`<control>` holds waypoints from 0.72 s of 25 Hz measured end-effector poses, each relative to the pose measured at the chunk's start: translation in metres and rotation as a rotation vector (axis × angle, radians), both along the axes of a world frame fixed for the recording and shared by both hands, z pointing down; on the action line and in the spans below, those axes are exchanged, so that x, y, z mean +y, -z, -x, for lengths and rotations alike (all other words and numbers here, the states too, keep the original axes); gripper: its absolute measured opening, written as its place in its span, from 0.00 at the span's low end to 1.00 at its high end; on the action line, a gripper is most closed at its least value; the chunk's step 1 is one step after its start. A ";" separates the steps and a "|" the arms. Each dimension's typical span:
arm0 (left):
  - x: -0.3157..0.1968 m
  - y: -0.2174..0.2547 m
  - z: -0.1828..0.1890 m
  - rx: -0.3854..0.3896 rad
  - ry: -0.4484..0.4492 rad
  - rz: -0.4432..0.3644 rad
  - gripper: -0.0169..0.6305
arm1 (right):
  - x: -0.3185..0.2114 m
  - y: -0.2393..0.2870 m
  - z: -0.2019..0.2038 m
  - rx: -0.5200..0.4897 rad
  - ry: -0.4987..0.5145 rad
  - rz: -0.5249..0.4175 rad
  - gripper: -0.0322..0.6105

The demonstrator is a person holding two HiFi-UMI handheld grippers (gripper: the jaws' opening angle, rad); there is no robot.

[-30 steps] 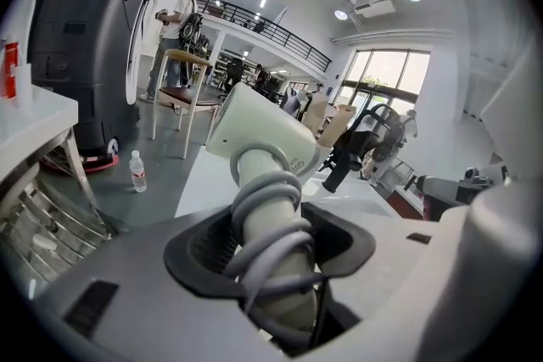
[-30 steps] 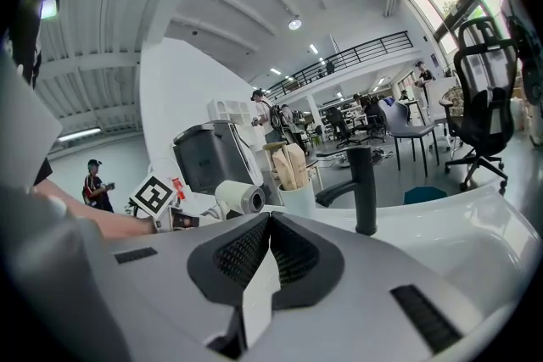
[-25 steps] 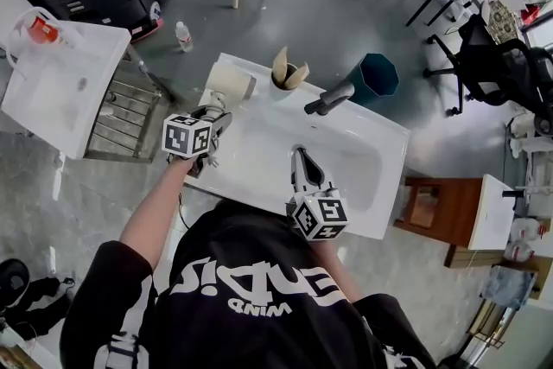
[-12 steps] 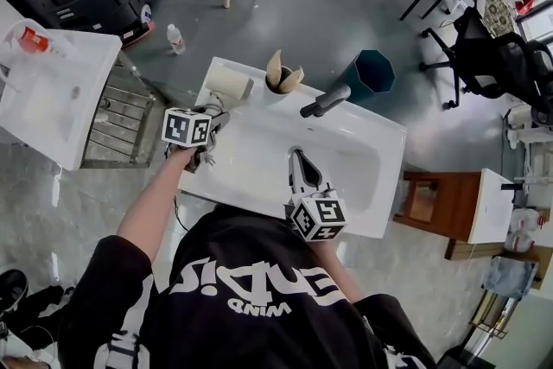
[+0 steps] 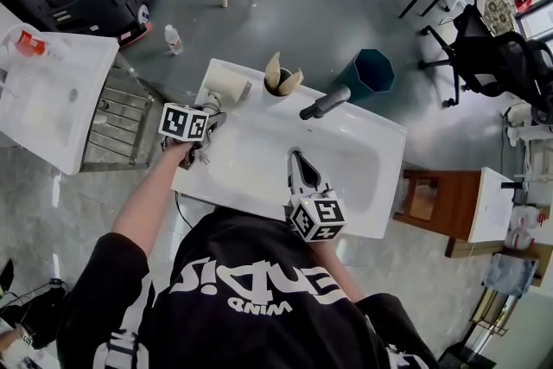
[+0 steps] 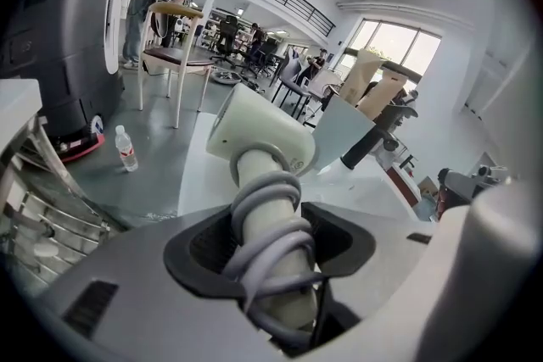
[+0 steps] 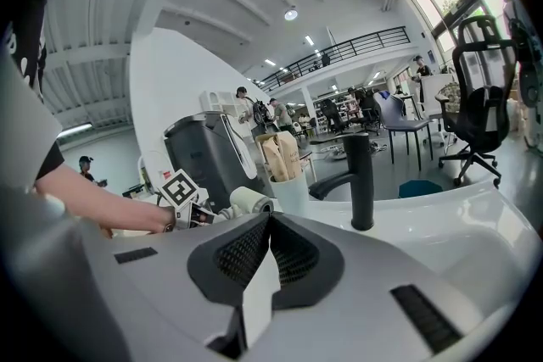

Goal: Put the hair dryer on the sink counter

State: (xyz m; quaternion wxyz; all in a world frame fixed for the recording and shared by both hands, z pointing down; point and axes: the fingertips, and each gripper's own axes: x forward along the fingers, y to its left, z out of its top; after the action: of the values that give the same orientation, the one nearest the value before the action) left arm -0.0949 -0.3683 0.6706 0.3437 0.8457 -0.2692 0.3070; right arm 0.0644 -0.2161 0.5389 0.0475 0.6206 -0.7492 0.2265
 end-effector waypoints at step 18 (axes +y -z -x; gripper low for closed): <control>0.000 -0.013 0.002 -0.083 -0.030 -0.080 0.40 | -0.002 -0.010 0.004 -0.002 0.011 0.030 0.09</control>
State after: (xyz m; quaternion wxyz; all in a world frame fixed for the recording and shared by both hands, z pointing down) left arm -0.0969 -0.3681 0.6833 0.2933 0.8493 -0.2826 0.3359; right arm 0.0602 -0.2180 0.5486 0.0574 0.6156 -0.7490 0.2381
